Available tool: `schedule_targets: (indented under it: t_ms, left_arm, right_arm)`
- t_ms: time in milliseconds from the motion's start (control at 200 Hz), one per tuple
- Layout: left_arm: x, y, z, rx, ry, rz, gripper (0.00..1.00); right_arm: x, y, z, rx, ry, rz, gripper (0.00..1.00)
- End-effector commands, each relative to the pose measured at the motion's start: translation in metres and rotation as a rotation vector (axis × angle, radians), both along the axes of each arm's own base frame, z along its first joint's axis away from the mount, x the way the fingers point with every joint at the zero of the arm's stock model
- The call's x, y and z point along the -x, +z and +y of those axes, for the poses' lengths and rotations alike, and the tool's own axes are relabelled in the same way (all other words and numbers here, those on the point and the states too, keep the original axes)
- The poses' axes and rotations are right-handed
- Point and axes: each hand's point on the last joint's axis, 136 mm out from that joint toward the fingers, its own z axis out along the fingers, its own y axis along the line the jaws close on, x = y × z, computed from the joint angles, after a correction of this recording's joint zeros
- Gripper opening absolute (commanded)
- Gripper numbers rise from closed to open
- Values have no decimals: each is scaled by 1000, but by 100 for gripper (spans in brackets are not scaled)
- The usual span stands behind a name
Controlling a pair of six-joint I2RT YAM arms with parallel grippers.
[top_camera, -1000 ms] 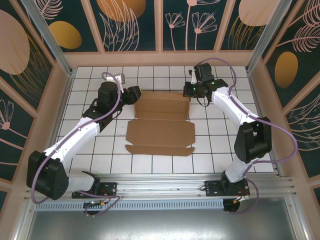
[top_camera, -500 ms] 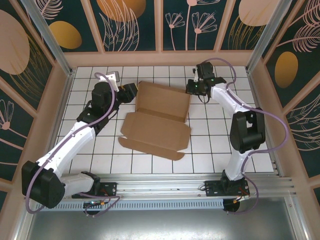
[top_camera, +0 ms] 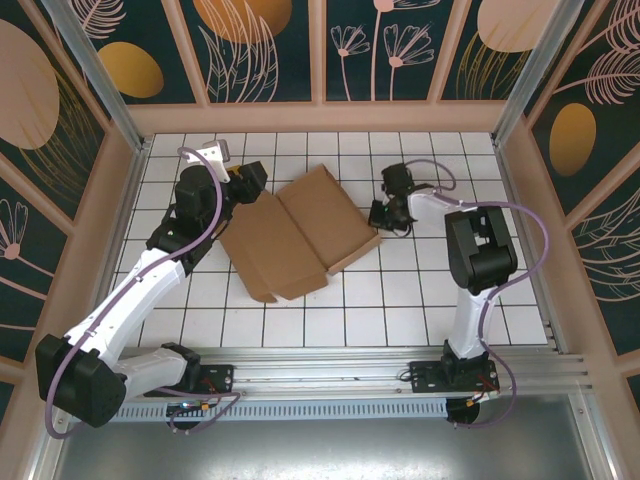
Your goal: Fold the paper box
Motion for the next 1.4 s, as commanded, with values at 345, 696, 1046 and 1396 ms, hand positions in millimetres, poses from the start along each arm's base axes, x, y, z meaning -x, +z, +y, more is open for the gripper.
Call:
schedule_targets:
  t_ms: [345, 696, 1046, 1396]
  left_arm:
    - [-2, 10, 3, -7, 11, -25, 57]
    - [1, 15, 6, -22, 14, -57, 57]
    - [1, 16, 9, -26, 27, -59, 57]
    - [3, 18, 7, -1, 18, -55, 57]
  right_arm:
    - [-32, 95, 22, 44, 102, -245, 26]
    - [-94, 76, 103, 32, 305, -253, 63]
    - [-108, 32, 67, 43, 56, -172, 31]
    - [-24, 12, 10, -237, -517, -44, 10]
